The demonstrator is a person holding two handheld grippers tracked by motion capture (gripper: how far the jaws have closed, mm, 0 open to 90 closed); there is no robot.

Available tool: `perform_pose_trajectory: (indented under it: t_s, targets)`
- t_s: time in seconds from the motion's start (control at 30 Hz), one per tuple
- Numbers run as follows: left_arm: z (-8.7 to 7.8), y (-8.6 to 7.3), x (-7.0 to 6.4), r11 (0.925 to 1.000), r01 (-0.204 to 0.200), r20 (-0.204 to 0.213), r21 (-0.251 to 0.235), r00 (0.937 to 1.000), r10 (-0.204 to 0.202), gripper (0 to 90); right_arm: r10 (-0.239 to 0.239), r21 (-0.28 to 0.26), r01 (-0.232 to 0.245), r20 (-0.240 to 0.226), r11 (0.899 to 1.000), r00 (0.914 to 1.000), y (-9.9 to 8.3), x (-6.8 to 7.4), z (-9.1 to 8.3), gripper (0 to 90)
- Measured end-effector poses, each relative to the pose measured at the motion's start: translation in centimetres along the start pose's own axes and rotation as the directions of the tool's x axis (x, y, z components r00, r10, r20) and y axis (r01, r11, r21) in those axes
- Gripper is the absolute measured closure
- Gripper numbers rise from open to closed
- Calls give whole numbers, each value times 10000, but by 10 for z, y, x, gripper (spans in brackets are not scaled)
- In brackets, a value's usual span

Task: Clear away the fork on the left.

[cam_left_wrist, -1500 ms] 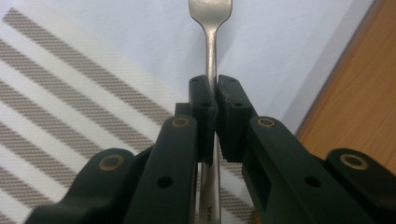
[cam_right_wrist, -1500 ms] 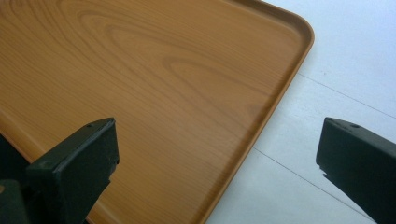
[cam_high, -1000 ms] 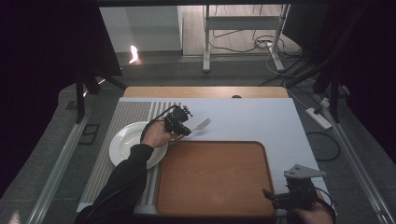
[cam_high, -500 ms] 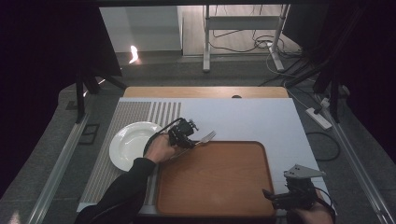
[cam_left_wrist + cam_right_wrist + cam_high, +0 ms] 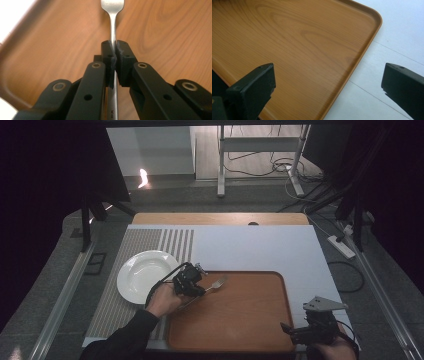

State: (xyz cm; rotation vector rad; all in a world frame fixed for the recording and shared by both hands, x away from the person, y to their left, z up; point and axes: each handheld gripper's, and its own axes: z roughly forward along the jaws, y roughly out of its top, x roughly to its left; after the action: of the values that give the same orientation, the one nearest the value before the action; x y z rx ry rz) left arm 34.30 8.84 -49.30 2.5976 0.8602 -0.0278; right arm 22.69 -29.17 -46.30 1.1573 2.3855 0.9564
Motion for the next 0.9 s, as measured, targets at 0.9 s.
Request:
perform_pose_trajectory:
  t_s: [0.9]
  targets:
    - [-8,-37,-49,9963,262,20,-820,9997,-261,802,-87,34,87,-19,10000,10000,0,1,0,0]
